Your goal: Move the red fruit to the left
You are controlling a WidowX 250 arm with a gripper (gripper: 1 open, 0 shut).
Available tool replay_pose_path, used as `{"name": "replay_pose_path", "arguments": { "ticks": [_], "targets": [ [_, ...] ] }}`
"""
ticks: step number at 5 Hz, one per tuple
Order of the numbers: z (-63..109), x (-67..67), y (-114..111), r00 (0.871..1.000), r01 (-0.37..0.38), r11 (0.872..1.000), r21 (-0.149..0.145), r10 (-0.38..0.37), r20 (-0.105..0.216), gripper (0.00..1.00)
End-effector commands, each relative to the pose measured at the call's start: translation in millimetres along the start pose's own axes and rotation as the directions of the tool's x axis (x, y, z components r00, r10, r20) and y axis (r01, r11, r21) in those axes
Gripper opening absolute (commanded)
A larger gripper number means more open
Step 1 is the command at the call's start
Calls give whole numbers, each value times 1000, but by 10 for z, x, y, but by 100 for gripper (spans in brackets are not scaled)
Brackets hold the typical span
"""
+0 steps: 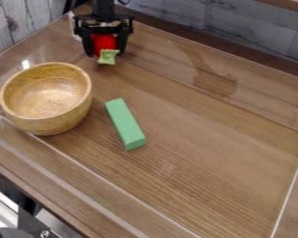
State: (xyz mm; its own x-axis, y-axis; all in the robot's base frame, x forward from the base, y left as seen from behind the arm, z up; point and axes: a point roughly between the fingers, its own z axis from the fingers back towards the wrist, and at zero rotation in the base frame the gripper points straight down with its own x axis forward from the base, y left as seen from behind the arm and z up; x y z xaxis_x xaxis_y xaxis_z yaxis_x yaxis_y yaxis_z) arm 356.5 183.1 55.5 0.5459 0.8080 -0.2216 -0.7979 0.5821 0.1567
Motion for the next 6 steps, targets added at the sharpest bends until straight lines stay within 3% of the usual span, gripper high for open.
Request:
{"name": "replay_pose_path", "arguments": {
  "ticks": [1, 2, 3, 5, 6],
  "targets": [
    [540, -115, 83, 994, -11, 998, -65, 19, 112, 100],
    [527, -182, 113, 994, -16, 998, -58, 22, 107, 100],
    [459, -143, 165, 994, 27, 999, -30, -23, 111, 0],
    [181, -280, 37, 993, -59, 998, -7, 60, 99, 0],
    [323, -314, 13, 995, -23, 1000, -21, 25, 97, 100]
  ]
}}
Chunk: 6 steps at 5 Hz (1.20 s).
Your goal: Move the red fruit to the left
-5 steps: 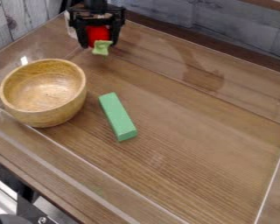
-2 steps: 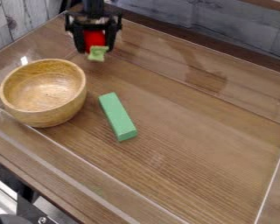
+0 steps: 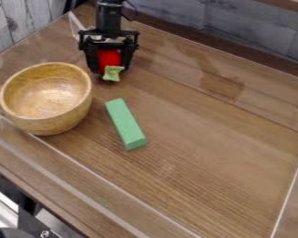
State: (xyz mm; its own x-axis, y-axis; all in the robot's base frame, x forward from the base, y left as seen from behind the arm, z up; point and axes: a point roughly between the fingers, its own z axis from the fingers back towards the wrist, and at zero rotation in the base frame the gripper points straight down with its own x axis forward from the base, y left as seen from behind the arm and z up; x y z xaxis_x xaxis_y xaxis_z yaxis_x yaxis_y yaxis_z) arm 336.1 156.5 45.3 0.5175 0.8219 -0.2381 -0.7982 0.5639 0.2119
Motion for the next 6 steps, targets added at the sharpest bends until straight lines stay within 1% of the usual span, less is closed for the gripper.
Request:
{"name": "replay_pose_path", "arguments": {
  "ticks": [1, 2, 3, 4, 5, 6],
  "targets": [
    [611, -13, 19, 994, 26, 996, -84, -17, 111, 100],
    [512, 18, 67, 994, -21, 997, -77, 29, 105, 0],
    [382, 79, 115, 992, -69, 996, -64, 75, 103, 0],
    [175, 128, 96, 991, -70, 997, -43, 74, 114, 0],
    [158, 22, 84, 992, -46, 998, -38, 50, 112, 100],
    [218, -89, 35, 994, -14, 999, -53, 19, 106, 100]
  ]
}}
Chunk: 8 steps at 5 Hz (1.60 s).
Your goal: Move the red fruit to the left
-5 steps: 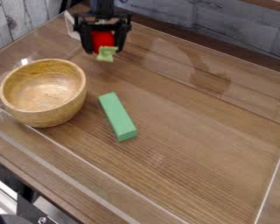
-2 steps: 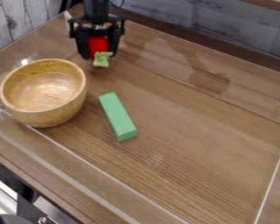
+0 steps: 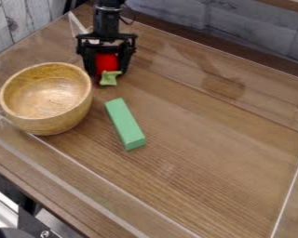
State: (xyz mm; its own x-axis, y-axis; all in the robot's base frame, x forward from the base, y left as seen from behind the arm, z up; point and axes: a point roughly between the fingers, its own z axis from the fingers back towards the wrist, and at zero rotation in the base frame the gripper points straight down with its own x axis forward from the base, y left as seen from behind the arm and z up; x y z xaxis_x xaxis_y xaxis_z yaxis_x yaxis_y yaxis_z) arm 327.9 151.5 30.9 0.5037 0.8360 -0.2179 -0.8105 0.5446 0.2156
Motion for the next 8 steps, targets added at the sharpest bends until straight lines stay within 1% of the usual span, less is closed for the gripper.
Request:
{"name": "replay_pose_path", "arguments": {
  "ticks": [1, 2, 3, 4, 5, 6, 7, 8],
  "targets": [
    [441, -17, -48, 996, -56, 996, -72, 61, 67, 100],
    [461, 21, -124, 991, -123, 989, -88, 127, 45, 100],
    [517, 103, -110, 994, -101, 992, -81, 105, 44, 100],
    [503, 174, -54, 995, -87, 994, -62, 90, 48, 100],
    [323, 243, -92, 988, -148, 987, -55, 150, 33, 100],
    [204, 268, -120, 979, -201, 978, -52, 202, 15, 100],
    [345, 150, -14, 989, -144, 988, -48, 145, 16, 100],
    [498, 40, 86, 996, -86, 995, -47, 87, 18, 100]
  ]
}}
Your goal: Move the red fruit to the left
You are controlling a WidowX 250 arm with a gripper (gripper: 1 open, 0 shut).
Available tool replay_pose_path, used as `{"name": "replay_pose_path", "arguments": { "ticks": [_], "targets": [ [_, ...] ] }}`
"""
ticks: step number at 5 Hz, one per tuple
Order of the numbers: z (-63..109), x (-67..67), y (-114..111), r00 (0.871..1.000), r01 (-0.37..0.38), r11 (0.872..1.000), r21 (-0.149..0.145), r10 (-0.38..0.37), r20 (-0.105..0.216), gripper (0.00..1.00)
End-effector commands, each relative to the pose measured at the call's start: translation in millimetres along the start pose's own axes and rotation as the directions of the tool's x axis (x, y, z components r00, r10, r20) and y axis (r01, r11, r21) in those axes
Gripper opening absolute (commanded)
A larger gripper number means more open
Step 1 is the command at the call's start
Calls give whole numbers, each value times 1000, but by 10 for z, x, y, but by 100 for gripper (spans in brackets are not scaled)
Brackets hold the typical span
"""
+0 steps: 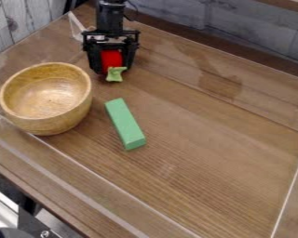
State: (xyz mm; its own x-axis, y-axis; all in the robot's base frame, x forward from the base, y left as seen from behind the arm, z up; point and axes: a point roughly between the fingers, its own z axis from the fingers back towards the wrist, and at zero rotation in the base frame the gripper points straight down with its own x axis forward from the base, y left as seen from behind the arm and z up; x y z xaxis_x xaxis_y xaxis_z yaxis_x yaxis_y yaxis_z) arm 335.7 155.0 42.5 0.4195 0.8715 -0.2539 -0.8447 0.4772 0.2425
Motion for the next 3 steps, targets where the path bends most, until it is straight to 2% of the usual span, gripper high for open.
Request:
{"name": "replay_pose_path", "arguments": {
  "ticks": [1, 2, 3],
  "targets": [
    [531, -138, 126, 997, -64, 994, -91, 68, 45, 100],
    [662, -282, 90, 993, -110, 988, -110, 112, 19, 100],
    [639, -214, 109, 990, -139, 985, -102, 142, 19, 0]
  ]
}}
